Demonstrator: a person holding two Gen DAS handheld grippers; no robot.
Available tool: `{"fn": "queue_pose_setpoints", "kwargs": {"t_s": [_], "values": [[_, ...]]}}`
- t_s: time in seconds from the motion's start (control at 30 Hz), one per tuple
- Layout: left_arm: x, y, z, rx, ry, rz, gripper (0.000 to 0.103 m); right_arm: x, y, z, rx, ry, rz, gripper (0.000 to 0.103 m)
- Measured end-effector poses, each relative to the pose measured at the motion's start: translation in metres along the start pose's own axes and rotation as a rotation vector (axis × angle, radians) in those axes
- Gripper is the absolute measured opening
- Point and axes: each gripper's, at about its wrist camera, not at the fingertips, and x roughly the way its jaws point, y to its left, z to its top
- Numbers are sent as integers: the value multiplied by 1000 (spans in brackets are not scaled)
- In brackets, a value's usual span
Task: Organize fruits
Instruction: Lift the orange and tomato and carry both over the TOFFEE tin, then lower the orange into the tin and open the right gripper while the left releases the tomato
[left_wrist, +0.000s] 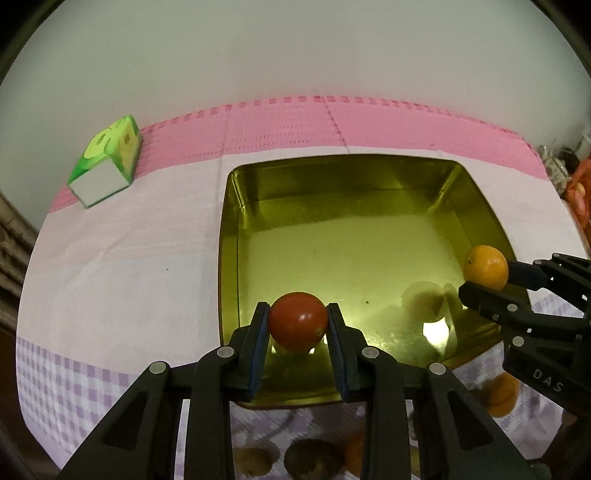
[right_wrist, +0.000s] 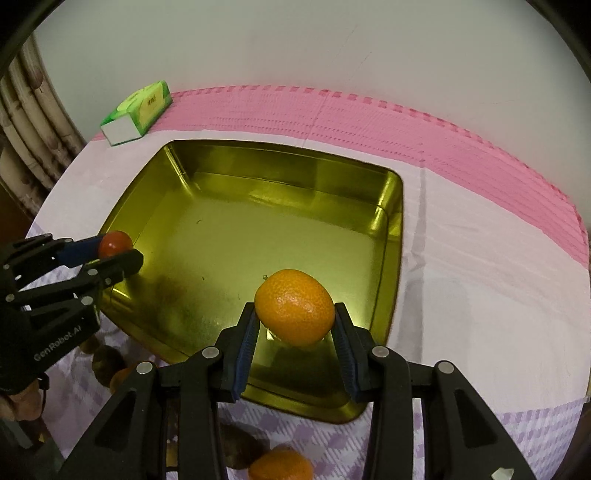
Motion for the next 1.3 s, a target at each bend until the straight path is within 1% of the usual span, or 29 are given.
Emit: {"fn": "queue_pose_setpoints", "kwargs": {"t_s": [0.1,0.67,0.87,1.03,1.07,1.17,1.23,1.3], "values": [[6,2,-1,-5,12,3,31,5,2,3,-3,6,1,37],[27,-4,0,-6,62,32,31,11,-3,-5,-1,36,6,38],[28,-7,2,-2,65,42,32,14,-2,-5,1,44,7,38],[27,-8,2,1,65,50,32,14,-2,-5,2,34,7,39],[27,-7,2,0,63,50,32,13,-2,-5,2,32,7,39],[28,-8,2,-1,65,51,32,11,-2,-5,0,25,3,47],[26,-8,2,-4,59,49,34,8,-1,-5,1,19,2,47],[23,-7,2,-5,51,44,40,4,-1,-5,3,7,9,47]]}}
